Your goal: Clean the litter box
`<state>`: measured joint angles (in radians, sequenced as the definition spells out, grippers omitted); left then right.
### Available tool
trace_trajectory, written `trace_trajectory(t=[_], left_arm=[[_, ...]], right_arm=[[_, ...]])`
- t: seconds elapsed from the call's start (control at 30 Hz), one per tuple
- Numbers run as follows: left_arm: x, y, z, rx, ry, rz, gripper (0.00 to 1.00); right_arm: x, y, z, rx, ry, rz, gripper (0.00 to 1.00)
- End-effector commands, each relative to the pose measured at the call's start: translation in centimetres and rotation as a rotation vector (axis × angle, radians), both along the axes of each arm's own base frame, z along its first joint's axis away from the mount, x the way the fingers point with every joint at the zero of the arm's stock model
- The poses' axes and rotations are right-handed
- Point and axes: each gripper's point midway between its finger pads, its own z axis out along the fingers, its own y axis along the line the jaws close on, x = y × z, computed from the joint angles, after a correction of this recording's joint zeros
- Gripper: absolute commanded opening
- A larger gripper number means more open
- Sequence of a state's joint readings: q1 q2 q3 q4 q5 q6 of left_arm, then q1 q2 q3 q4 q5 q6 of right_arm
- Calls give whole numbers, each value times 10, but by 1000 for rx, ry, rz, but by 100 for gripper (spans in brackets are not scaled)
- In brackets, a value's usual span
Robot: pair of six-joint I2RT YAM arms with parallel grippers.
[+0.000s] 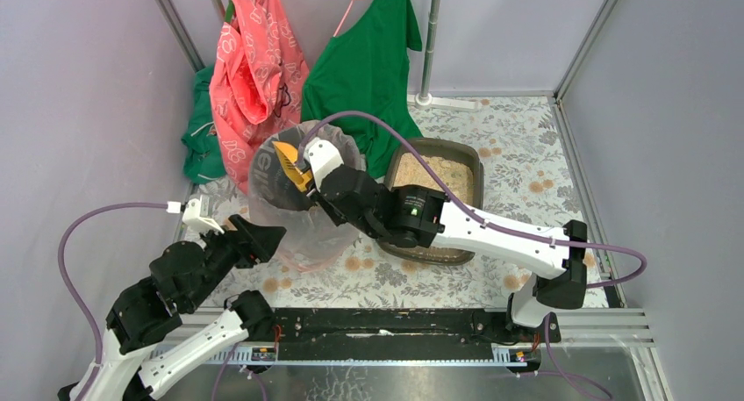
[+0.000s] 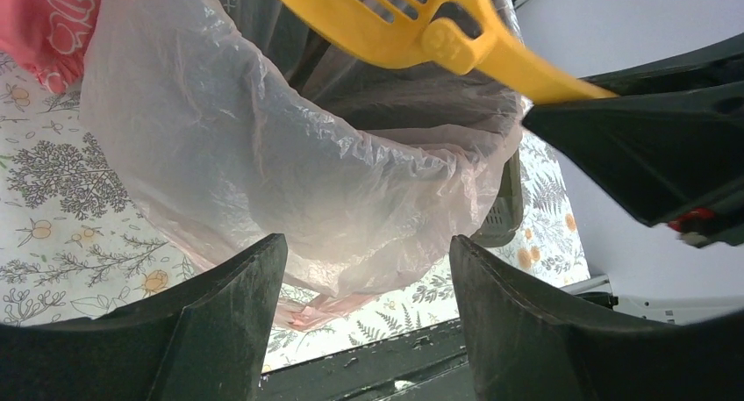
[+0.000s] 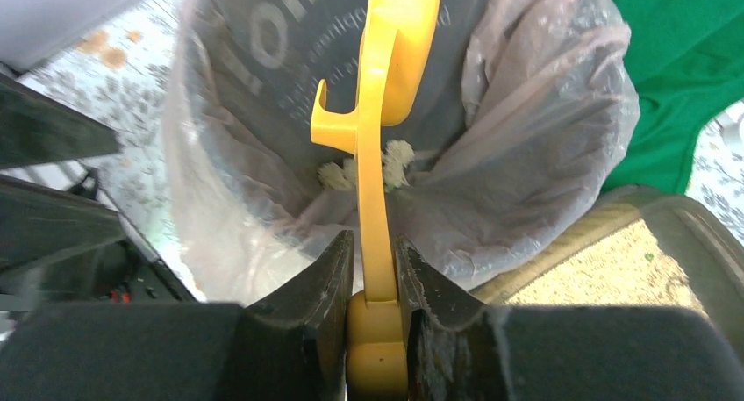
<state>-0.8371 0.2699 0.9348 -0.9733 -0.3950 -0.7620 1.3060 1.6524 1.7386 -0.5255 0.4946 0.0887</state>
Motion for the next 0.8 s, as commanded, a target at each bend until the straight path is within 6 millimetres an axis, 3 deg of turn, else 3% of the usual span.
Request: trace_trajectory(t=[0.0,0.2,0.53,0.77], left_arm=[[3,4,4,-19,2,40,76],[0,0,-2,-26,20,16,76],[-10,4,-18,-97,12,3,76],[-9,9,-20,-81,2,21,76]], right_arm=[[-6,11,49,158,11,38,0],[1,16,50,190,36,33,0],[9,8,49,317,117,38,0],[11,-7,80,438,153,59,0]])
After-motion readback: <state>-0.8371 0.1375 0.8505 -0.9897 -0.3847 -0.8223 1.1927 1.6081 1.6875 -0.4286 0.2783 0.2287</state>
